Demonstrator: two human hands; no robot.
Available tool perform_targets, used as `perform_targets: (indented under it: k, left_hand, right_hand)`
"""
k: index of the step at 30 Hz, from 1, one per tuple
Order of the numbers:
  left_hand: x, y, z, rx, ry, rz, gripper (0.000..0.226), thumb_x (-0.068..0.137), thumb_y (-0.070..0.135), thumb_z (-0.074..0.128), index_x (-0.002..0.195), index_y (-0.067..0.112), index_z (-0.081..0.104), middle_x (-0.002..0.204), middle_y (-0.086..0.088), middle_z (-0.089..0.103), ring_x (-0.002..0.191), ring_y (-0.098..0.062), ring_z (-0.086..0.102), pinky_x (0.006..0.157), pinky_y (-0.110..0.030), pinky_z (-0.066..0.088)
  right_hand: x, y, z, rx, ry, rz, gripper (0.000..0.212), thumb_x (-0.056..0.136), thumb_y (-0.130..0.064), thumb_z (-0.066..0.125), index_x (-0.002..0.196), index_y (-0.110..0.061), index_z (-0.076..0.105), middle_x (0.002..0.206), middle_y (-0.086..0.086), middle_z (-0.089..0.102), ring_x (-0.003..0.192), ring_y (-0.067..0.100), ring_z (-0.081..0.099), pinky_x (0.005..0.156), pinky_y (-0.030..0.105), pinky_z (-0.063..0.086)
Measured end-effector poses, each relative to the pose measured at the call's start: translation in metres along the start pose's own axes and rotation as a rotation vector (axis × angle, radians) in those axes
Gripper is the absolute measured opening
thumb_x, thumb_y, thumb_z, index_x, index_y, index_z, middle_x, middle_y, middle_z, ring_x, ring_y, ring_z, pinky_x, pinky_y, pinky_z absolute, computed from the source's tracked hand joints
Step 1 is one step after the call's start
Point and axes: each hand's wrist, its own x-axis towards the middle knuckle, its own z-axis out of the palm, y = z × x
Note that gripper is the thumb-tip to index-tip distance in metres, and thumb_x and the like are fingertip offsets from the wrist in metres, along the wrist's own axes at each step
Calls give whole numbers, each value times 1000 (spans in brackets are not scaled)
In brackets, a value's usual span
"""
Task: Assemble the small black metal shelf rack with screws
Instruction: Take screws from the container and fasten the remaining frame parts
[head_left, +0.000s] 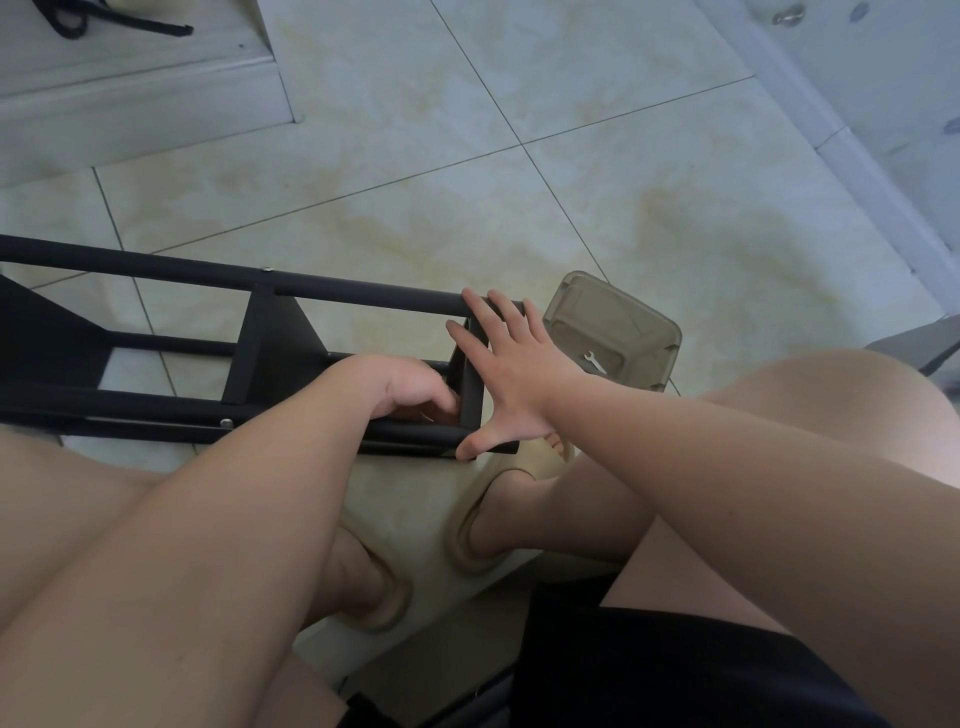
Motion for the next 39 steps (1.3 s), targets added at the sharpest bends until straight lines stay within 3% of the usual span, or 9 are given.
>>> perform_targets:
  k: [3,7,10,13,19,23,25,29,39]
  left_hand:
    - [1,2,3,29,66,-22,23,86,18,66,64,16,73,69,0,72,67,-16,64,70,-29,47]
    - [0,2,2,84,100,-1,9,82,19,69,80,12,75,88,-5,74,83,-23,64,81,-31,49]
    - [-1,3,3,100,114,2,22,81,20,70,100,11,77,108,-8,74,106,-26,66,96,-36,49]
    - [1,1,3,83,118,26,25,82,16,68,104,7,76,111,-13,74,112,-31,65,103,-42,48]
    - [0,-2,-1,8,47,47,25,81,7,65,102,8,77,97,-14,74,92,-29,66,102,-46,49]
    - [1,-2,0,-16,25,9,24,83,14,68,103,5,76,88,-8,76,90,-27,67,92,-39,51]
    - [2,-2,0,6,44,2,22,83,19,71,101,8,77,92,-7,77,92,-26,69,91,-36,52]
    - [5,0,0,61,92,11,26,81,17,70,105,9,76,107,-12,75,107,-30,67,103,-44,49]
    - [12,-4,-1,37,27,120,26,83,1,62,106,5,74,104,-23,72,91,-30,65,99,-47,50]
  right_hand:
    - [0,0,0,-1,-7,3,147,52,-99,54,161,-14,3,166,17,-17,153,42,-14,122,61,-1]
    - [0,1,0,0,-9,5,152,51,-99,54,161,-12,-5,167,16,-17,153,40,-14,122,59,-2]
    - [0,1,1,-3,-6,10,155,51,-100,53,160,-9,-11,167,14,-17,154,38,-14,123,58,-2]
    - [0,1,1,-4,-7,10,156,51,-101,51,160,-8,-12,167,13,-18,154,37,-14,123,57,-2]
    - [1,1,1,3,-16,16,158,50,-101,52,160,-8,-12,167,13,-18,153,37,-16,123,57,-3]
    - [1,1,1,-2,-9,12,158,50,-101,51,160,-8,-12,167,13,-18,154,37,-15,123,57,-3]
    - [1,1,1,-1,-8,10,157,50,-101,52,160,-8,-12,167,13,-18,154,37,-15,123,57,-3]
    - [2,1,1,3,-12,10,157,51,-101,52,160,-8,-12,167,13,-18,153,37,-16,123,58,-3]
    - [2,2,2,10,-15,11,158,50,-101,52,160,-7,-12,167,13,-18,153,37,-16,123,58,-4]
